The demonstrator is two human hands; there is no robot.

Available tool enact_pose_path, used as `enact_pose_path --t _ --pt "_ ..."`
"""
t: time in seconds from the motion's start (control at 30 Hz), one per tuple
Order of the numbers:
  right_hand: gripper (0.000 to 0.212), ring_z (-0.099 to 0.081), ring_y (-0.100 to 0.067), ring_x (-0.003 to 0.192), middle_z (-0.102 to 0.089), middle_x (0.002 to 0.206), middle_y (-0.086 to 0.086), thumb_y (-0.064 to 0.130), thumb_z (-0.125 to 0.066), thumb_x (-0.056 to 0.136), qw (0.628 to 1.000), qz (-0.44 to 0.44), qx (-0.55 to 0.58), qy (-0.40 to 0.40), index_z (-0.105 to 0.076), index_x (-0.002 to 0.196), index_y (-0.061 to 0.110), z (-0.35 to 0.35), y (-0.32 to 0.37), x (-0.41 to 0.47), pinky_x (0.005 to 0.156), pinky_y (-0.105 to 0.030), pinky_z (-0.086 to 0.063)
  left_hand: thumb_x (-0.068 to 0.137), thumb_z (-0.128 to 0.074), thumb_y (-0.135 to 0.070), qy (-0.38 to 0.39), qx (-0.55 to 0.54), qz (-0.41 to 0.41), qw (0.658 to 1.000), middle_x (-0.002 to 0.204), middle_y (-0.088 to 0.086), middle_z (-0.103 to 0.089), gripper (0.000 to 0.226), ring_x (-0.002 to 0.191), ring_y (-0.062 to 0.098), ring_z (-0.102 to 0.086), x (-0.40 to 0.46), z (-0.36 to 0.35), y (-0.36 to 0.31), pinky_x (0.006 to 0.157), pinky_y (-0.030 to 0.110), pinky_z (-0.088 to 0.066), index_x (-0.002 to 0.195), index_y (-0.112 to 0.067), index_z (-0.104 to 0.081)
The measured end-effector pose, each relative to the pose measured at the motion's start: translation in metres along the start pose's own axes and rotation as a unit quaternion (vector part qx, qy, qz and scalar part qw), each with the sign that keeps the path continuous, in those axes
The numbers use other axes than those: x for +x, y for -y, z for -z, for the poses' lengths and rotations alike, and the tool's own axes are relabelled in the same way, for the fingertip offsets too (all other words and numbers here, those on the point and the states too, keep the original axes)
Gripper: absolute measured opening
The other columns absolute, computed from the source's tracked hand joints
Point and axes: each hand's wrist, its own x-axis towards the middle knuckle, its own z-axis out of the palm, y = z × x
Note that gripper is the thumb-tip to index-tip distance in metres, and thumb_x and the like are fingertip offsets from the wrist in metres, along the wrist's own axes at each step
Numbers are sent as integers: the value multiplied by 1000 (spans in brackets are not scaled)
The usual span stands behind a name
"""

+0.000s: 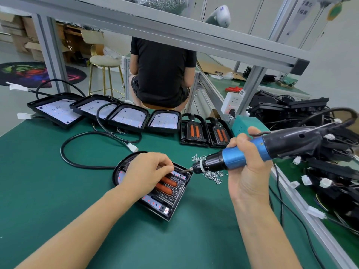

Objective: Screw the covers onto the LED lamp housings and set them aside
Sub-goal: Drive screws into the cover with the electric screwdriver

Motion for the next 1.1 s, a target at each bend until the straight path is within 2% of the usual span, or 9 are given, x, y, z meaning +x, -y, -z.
enact_pose_path --t 0.03,0.07,0.13,0.23,0.47,0.57,0.73,0.83,1.1 --pt "30 -52 -16 69 -52 70 3 0 -62 74 1000 4 -8 4 -55 95 21 0 -1 0 73 -26 -48 89 -63 -14 -12 89 -42 995 66 -12 -64 20 68 9 -68 1 0 1 69 22 -52 71 -22 -64" --pt "30 -51 -17 69 -52 69 3 -1 -62 74 1000 9 -15 8 -55 94 20 0 -2 0 73 -25 -48 89 -63 -19 -25 180 -85 980 69 -14 -62 17 75 8 -62 2 0 1 75 23 -43 73 -25 -63" --pt "31 -50 -17 70 -51 69 2 -2 -62 72 999 16 -23 16 -55 93 20 -1 -4 1 72 -23 -48 89 -63 -25 -41 255 -135 957 78 -12 -60 10 84 12 -52 4 -1 1 80 29 -33 80 -24 -67" --pt "31 -51 -16 68 -50 70 0 -3 -62 73 999 22 -32 24 -58 92 20 -2 -6 2 71 -21 -49 88 -63 -25 -38 253 -139 957 82 -10 -60 10 85 14 -50 8 -3 4 81 30 -31 81 -22 -69" --pt "31 -51 -17 70 -50 71 -1 -3 -63 73 999 19 -41 21 -58 90 22 1 -12 2 71 -21 -50 89 -62 -19 -3 182 -100 978 79 -7 -61 14 79 9 -60 6 -9 4 77 37 -52 77 -20 -68" --pt "30 -52 -16 70 -52 71 0 -3 -63 73 999 13 -39 12 -56 89 21 1 -14 3 70 -20 -50 90 -62 -16 15 148 -81 986 83 -2 -61 12 78 16 -65 6 -9 3 74 43 -54 79 -14 -69" --pt "28 -55 -14 70 -55 72 3 2 -65 73 998 7 -56 24 -63 66 29 1 -13 5 71 -22 -51 89 -63 -19 6 173 -92 981 80 -7 -61 13 78 10 -61 7 -9 4 80 37 -49 77 -19 -67" --pt "28 -55 -14 70 -53 73 2 2 -64 73 998 8 -59 34 -63 65 29 0 -13 4 71 -22 -50 87 -64 -24 -12 227 -112 967 79 -10 -58 10 81 10 -53 8 -9 6 83 33 -40 78 -22 -67" --pt "25 -53 -15 70 -51 73 -1 0 -64 74 999 0 -30 23 -57 77 24 5 -11 2 73 -22 -50 87 -65 -24 -6 232 -109 967 79 -10 -59 11 82 11 -55 8 -7 5 81 31 -39 76 -24 -67"
